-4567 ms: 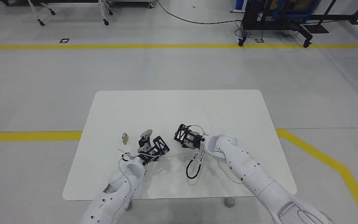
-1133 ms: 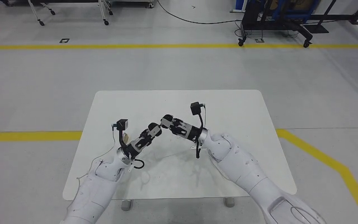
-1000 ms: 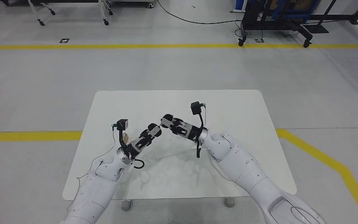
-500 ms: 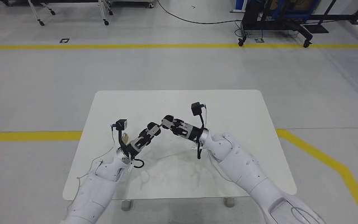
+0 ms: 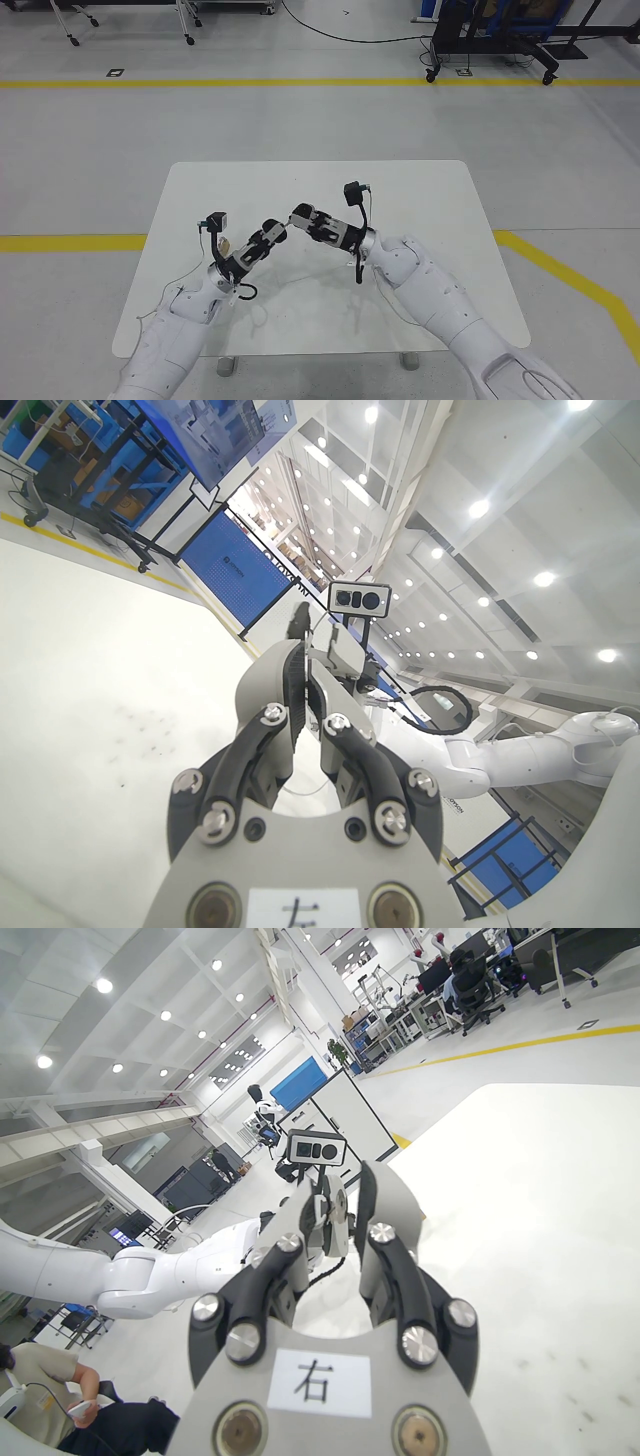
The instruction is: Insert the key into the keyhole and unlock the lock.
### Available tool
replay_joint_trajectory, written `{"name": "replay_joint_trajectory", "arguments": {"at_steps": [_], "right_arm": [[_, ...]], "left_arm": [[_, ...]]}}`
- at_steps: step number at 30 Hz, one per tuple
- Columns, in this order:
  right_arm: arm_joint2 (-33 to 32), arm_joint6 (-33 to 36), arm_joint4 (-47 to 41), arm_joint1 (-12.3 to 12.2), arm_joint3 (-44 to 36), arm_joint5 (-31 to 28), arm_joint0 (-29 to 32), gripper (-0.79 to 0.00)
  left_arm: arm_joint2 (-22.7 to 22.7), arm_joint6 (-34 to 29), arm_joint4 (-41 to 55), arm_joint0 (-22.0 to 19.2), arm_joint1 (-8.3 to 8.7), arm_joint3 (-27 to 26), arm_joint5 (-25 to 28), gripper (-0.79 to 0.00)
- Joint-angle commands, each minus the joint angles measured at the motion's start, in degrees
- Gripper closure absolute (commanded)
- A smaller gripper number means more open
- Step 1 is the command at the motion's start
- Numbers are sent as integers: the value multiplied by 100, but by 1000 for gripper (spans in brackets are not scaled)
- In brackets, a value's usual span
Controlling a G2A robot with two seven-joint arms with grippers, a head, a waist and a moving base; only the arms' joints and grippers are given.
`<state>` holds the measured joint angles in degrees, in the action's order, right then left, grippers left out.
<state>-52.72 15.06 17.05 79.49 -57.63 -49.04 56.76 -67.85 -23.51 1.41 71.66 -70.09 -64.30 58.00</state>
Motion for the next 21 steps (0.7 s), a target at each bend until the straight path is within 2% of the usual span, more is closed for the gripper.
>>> {"name": "replay_joint_trajectory", "arguments": {"at_steps": [1,4,8,13,15,21], "right_arm": [[-194,143,102,-78,-3,-46,-25,-499],[-467,522,320,-218,-134,-135,-5,-471],[-734,1440,393,-417,-351,-384,38,-382],[-860,2518,-194,-599,-597,-555,136,-406],[-866,2817,-472,-649,-681,-516,176,-369],[-709,3309,-965,-707,-779,-356,187,-385]], "left_arm": [[-42,-4,-13,10,14,-10,0,0],[-72,-94,-21,15,34,-42,0,0],[52,-804,71,-105,87,32,0,0],[205,-1408,406,-229,114,140,0,0],[263,-1566,416,-277,115,136,0,0],[310,-1630,404,-325,109,146,0,0]]}}
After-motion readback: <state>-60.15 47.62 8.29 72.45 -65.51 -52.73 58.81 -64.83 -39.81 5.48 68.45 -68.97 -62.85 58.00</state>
